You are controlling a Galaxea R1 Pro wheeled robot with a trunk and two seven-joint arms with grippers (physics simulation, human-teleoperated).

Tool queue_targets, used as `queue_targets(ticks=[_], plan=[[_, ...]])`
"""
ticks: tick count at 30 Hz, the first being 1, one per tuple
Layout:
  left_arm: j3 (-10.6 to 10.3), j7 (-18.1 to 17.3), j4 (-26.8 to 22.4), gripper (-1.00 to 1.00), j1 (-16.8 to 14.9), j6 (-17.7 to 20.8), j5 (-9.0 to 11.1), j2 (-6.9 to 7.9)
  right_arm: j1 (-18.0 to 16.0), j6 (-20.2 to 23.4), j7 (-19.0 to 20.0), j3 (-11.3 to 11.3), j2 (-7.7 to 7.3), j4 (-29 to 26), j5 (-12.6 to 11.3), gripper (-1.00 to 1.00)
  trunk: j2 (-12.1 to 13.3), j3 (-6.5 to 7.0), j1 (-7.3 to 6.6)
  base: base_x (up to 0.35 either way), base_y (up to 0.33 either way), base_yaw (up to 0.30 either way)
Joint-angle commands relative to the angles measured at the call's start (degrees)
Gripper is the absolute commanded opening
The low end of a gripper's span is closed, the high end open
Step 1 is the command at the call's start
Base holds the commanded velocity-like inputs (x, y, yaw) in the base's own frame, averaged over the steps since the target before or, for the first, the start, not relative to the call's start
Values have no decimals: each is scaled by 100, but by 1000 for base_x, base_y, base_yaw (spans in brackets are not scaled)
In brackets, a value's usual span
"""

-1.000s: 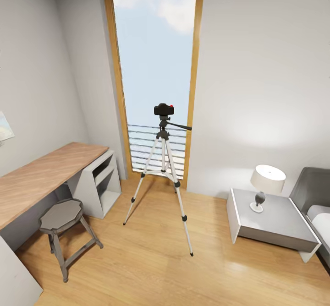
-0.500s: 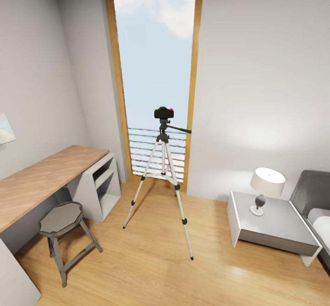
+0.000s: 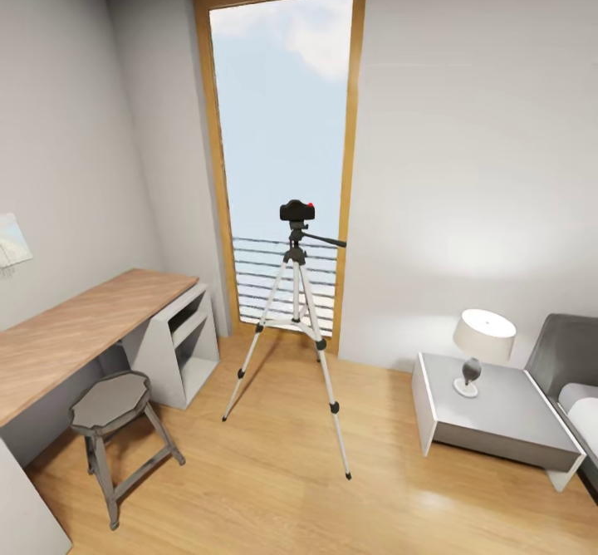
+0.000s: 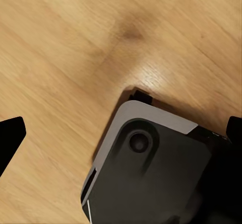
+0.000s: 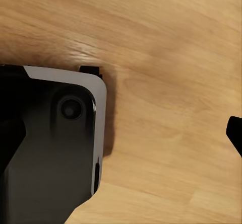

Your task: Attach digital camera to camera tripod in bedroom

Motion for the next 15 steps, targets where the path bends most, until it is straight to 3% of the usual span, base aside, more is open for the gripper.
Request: queue_targets(ticks=[1, 15], plan=[[-46, 21, -5, 100, 1, -6, 43, 0, -6, -34, 27, 43, 0, 19, -58, 100, -3, 7, 2, 0, 0, 0], [-46, 21, -5, 100, 1, -6, 42, 0, -6, -32, 31, 44, 3, 19, -58, 100, -3, 134, 2, 0, 0, 0]])
